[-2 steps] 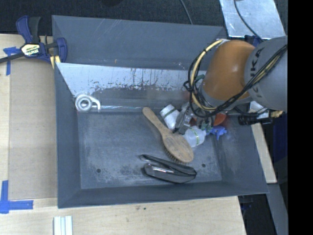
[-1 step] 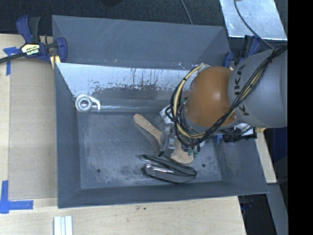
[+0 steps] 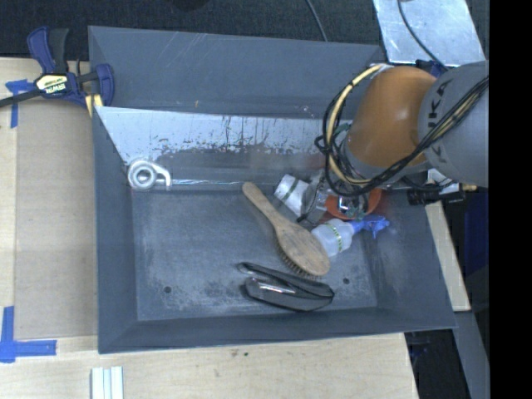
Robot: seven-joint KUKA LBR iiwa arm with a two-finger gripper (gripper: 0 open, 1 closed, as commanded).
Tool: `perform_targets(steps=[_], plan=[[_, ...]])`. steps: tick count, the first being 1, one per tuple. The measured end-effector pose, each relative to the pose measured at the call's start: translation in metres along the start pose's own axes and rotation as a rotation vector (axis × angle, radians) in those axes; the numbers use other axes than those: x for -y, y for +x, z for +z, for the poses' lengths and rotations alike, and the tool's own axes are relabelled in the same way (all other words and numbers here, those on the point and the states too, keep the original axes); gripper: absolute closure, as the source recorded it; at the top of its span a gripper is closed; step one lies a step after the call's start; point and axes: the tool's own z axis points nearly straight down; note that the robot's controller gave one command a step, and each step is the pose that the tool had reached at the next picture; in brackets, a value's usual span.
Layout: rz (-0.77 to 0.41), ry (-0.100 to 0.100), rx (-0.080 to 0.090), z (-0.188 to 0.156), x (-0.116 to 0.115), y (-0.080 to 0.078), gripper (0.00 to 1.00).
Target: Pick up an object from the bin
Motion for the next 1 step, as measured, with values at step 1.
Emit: perform_targets(steps=[1], plan=[[-0.052, -0.015, -0.015, 0.0379, -0.0293, 0.0703, 1.0]])
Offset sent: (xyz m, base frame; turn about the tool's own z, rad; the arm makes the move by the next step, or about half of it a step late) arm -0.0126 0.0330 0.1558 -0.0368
